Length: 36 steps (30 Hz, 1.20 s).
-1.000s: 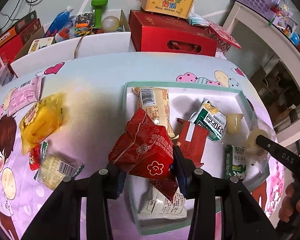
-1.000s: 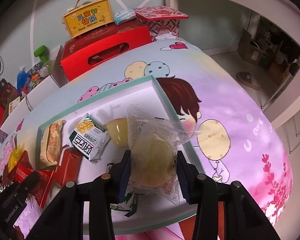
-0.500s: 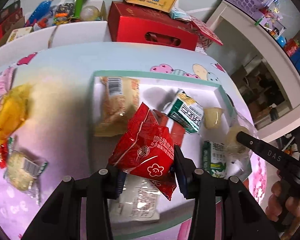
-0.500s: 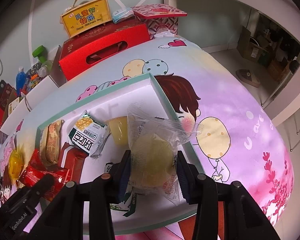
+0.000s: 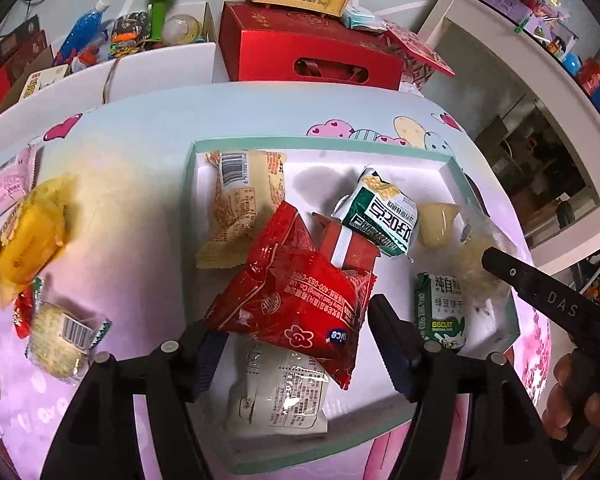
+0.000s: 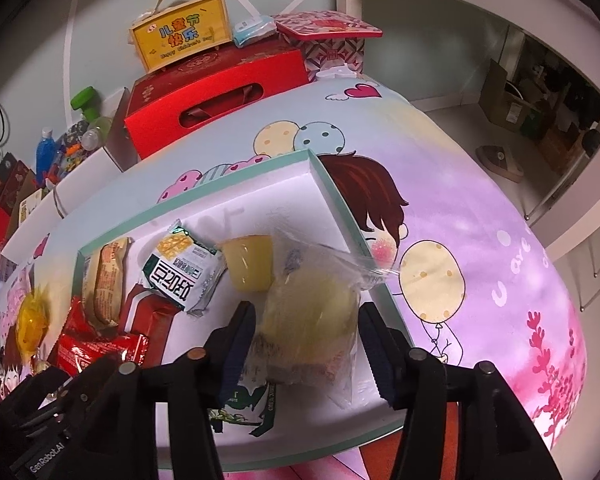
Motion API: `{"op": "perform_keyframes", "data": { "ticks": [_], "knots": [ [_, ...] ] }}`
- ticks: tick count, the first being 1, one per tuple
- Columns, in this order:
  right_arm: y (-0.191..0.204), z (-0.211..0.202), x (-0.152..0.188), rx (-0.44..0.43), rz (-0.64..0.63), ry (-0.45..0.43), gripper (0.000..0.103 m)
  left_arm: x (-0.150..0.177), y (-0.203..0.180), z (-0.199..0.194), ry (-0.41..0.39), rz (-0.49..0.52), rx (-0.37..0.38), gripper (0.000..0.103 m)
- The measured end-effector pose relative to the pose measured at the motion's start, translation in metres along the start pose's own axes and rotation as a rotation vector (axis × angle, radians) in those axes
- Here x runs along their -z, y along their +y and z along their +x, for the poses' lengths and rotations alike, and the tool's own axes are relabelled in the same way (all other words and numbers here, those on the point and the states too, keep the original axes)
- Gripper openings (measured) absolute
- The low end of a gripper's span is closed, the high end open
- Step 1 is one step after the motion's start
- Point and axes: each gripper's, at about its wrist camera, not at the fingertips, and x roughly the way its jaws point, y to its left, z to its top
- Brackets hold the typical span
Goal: Organize snacks
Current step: 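Open the right tool over the tray while the left releases the red packet, then move both tools back over the remaining snack pile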
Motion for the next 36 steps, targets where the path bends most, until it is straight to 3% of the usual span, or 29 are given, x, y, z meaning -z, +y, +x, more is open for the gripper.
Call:
{"op": "perform_keyframes", "data": {
  "ticks": [2,5,9,12,17,19,20,21,22,36],
  "knots": [
    [0.002,0.0,0.0,-0.003,-0.007,-0.001,0.058,-0.001,0.0,-0.004,-0.007,0.004,-0.017,0.075],
    [0.004,0.0,0.0,-0.005,-0.016,0.0,0.069,-0.003,0.001,-0.011,-0.023,0.009,-0.046,0.081],
    [0.008,0.001,0.001,-0.007,-0.027,0.001,0.071,-0.005,0.004,-0.021,-0.051,0.007,-0.067,0.085],
    [0.011,0.003,0.001,-0.003,-0.038,0.003,0.083,-0.006,0.006,-0.025,-0.069,0.004,-0.094,0.087],
    [0.015,0.006,0.003,-0.005,-0.059,0.009,0.083,-0.006,0.014,-0.028,-0.097,-0.024,-0.143,0.089],
    [0.017,0.006,0.003,-0.002,-0.069,0.008,0.084,-0.006,0.017,-0.027,-0.107,-0.035,-0.171,0.1],
    [0.019,0.007,0.004,0.0,-0.075,0.007,0.087,-0.006,0.018,-0.026,-0.113,-0.041,-0.191,0.1],
    [0.02,0.007,0.004,0.001,-0.079,0.006,0.098,-0.006,0.02,-0.026,-0.118,-0.046,-0.211,0.1],
    [0.021,0.006,0.004,0.001,-0.084,0.004,0.103,-0.006,0.021,-0.025,-0.119,-0.048,-0.221,0.1],
    [0.034,0.003,0.006,-0.003,-0.126,-0.005,0.103,-0.005,0.03,-0.028,-0.122,-0.08,-0.238,0.1]
  ]
}}
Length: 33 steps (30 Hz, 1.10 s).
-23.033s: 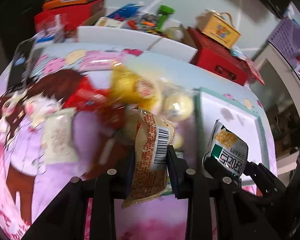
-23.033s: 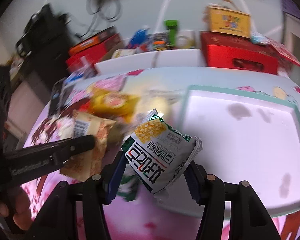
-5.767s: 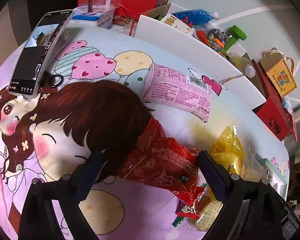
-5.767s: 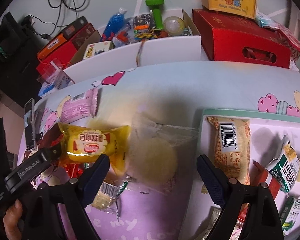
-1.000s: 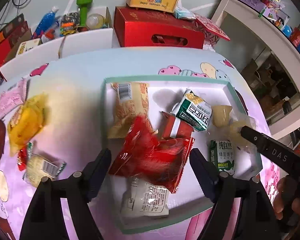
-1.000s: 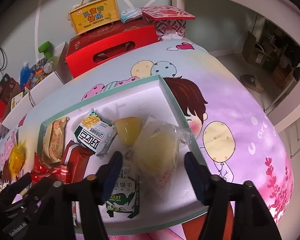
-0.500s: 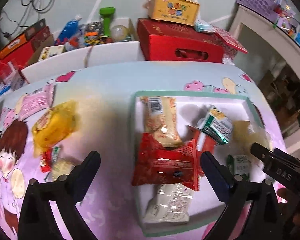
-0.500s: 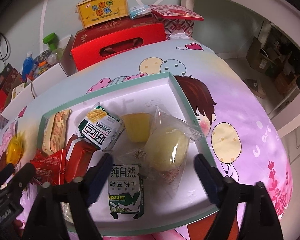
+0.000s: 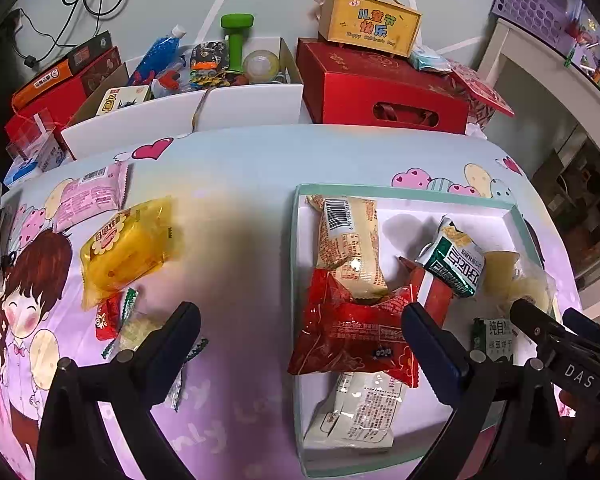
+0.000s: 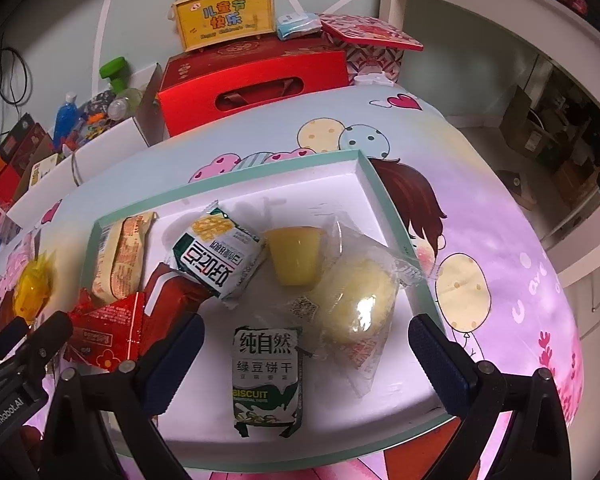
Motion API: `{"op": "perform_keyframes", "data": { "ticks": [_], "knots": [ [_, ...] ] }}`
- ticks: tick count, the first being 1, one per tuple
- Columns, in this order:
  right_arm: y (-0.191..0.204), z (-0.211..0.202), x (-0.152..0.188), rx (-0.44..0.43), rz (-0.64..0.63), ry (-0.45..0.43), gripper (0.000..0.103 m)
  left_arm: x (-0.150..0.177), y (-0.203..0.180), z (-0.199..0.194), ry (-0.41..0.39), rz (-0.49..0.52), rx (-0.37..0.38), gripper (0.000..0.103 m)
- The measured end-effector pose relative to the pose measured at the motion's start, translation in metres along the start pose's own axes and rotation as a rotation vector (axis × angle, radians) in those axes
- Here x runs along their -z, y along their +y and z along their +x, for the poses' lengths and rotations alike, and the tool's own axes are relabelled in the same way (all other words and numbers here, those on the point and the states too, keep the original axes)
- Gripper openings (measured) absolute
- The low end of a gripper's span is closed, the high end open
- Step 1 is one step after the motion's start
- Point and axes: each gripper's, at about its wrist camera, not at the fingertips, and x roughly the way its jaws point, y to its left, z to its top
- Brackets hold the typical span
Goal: Organize snacks
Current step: 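Move both tools back over the remaining snack pile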
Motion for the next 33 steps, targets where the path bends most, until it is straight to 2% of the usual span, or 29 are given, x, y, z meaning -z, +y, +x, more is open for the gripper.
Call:
{"op": "perform_keyframes", "data": {
  "ticks": [8,14,17,20,25,33],
  "knots": [
    [0.012,-0.002,0.001,0.001,-0.023,-0.003,0.103,0.001,0.007,0.0,0.018,-0.003,-0.032,0.1],
    [0.049,-0.013,0.005,-0.051,-0.102,-0.026,0.103,0.001,0.02,-0.005,0.014,-0.021,-0.051,0.1],
    [0.067,-0.022,0.008,-0.093,-0.134,-0.052,0.103,0.002,0.032,-0.009,0.011,-0.023,-0.09,0.1],
    [0.083,-0.028,0.01,-0.137,-0.17,-0.067,0.103,0.002,0.053,-0.016,0.005,-0.064,-0.109,0.1],
    [0.11,-0.033,0.017,-0.175,-0.222,-0.08,0.103,0.006,0.095,-0.029,-0.006,-0.125,-0.196,0.1],
    [0.151,-0.042,0.025,-0.332,-0.241,-0.095,0.103,0.024,0.18,-0.051,-0.004,-0.301,-0.304,0.1]
  ]
}}
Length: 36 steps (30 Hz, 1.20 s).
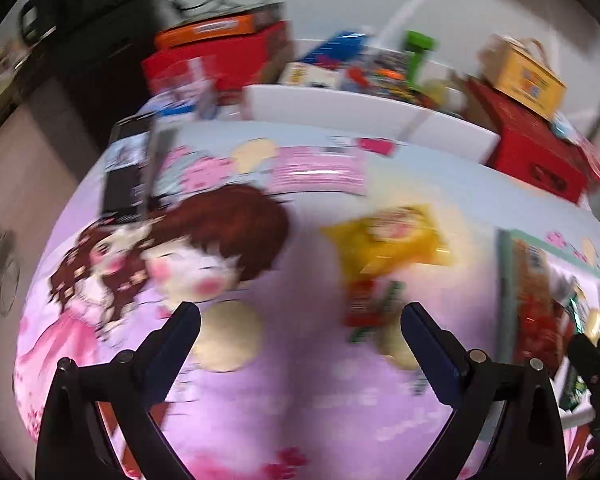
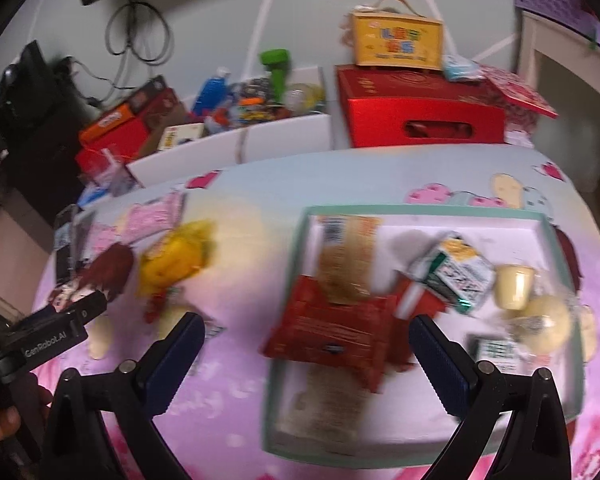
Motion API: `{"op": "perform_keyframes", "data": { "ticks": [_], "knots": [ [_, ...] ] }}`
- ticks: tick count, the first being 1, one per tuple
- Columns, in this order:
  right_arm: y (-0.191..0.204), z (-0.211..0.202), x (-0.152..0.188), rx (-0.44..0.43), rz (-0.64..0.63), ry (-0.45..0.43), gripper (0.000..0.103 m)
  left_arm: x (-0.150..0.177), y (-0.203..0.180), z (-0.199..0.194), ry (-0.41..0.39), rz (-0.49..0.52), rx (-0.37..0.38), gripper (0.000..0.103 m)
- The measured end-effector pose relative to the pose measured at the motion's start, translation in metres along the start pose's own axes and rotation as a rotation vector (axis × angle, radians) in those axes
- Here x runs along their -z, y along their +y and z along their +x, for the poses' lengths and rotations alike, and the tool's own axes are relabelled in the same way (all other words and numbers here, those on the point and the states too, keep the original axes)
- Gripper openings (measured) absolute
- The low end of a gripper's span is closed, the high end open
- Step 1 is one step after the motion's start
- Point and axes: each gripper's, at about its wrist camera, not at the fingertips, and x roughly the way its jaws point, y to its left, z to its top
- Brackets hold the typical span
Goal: Organize snacks
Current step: 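Move both tools back over the remaining snack pile, then grasp the green-edged wrapped biscuit with the right tool while the left grasps the small red candy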
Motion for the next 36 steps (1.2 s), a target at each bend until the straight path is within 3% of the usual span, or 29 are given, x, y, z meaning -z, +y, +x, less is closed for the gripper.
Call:
{"op": "perform_keyframes", "data": {
  "ticks": [6,11,16,28,32,36],
  "knots": [
    [0.039,0.012,0.001,-0.065,-0.063,0.013,0.103,0.004,0.049,0.008,0.035,-0.115,-0.021,0.1],
    [0.072,0.025,0.005,-0.1,-0.147,0.023,0.103,0.005,0.061,0.013,0.048,-0.162,0.002,0.1],
    [0.096,0.05,0.015,-0.114,-0.222,0.078,0.097,0.002,0.053,0.032,0.095,-0.153,0.072,0.1],
    [0.111,0.099,0.026,-0.08,-0.302,0.184,0.096,-0.006,0.011,0.068,0.162,-0.068,0.217,0.1],
    [0.11,0.109,0.027,-0.078,-0.303,0.205,0.096,-0.009,-0.003,0.072,0.167,-0.025,0.245,0.09],
    [0.11,0.111,0.027,-0.081,-0.312,0.203,0.096,-0.009,-0.013,0.082,0.194,0.004,0.263,0.07]
  ]
}}
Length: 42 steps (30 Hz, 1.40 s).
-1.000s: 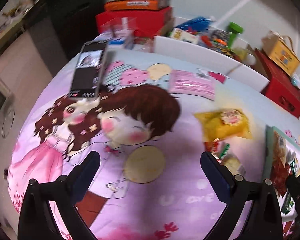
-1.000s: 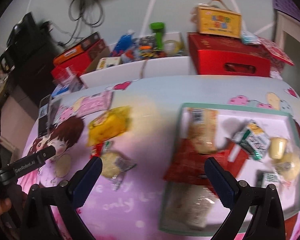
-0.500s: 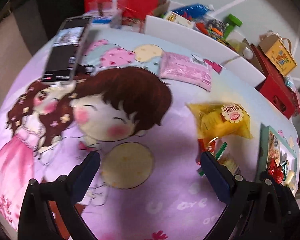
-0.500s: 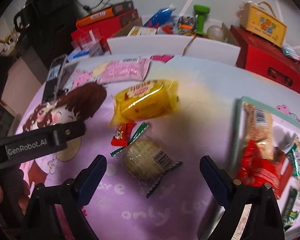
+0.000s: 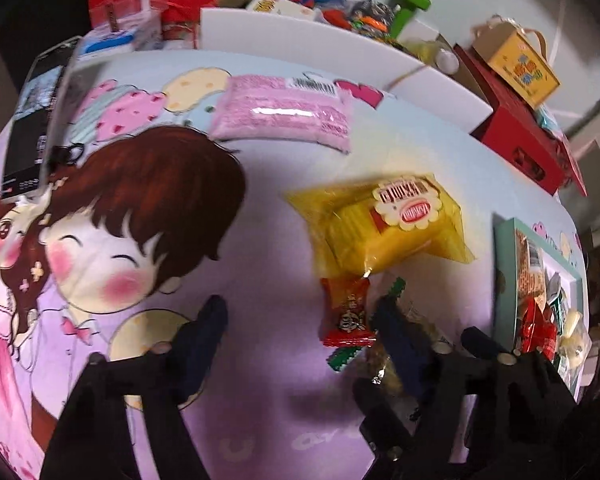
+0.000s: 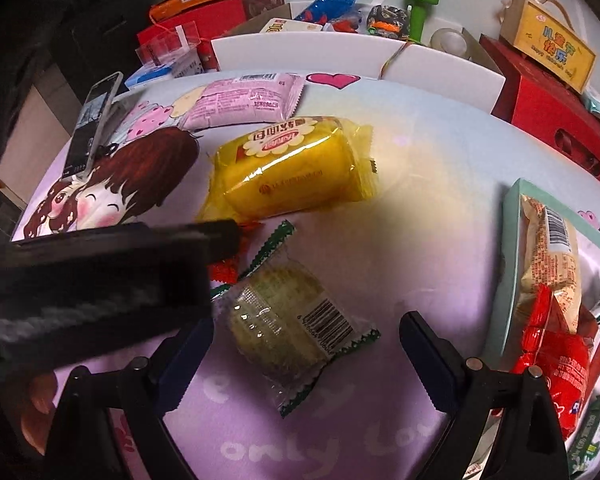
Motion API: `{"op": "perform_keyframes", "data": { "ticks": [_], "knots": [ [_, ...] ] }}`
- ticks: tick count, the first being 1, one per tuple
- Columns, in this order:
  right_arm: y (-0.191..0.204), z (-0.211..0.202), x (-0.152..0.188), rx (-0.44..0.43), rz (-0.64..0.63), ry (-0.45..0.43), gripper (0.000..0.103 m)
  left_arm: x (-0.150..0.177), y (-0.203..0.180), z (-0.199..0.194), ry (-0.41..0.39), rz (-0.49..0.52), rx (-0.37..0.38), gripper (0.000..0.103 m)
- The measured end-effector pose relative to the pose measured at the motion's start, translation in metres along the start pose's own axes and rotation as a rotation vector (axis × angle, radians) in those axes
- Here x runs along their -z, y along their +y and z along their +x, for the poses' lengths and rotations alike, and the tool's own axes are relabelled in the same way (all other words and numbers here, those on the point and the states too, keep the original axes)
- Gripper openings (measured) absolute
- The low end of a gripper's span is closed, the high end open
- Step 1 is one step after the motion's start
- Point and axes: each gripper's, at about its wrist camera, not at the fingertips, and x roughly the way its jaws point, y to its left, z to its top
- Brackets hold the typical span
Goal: Organize snacks
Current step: 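Grasp the green-edged wrapped biscuit with the right tool while the left grasps the small red candy, then carry the biscuit with the right tool while the left carries the candy to the tray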
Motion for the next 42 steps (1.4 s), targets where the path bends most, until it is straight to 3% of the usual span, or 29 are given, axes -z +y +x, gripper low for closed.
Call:
{"op": "perform_keyframes", "data": {
  "ticks": [5,9,15,28,42],
  "knots": [
    [0.003,0.005,0.0,-0.004,-0.016,0.013,0.095,-0.001,-0.002,0.006,0.004,0.009,0.004,0.056],
    [0.006,0.005,0.001,0.019,-0.028,0.008,0.08,-0.001,0.0,0.007,0.003,0.009,0.022,0.034],
    [0.0,0.003,0.001,0.016,-0.008,-0.004,0.07,0.0,0.003,0.004,-0.007,0.011,0.041,0.017],
    [-0.01,-0.023,0.005,-0.014,0.041,-0.052,0.063,0.005,0.004,-0.019,-0.042,0.019,0.019,0.016],
    [-0.022,-0.079,0.022,0.055,0.045,-0.124,0.063,0.017,-0.017,-0.061,-0.127,0.079,0.005,0.016]
  ]
}}
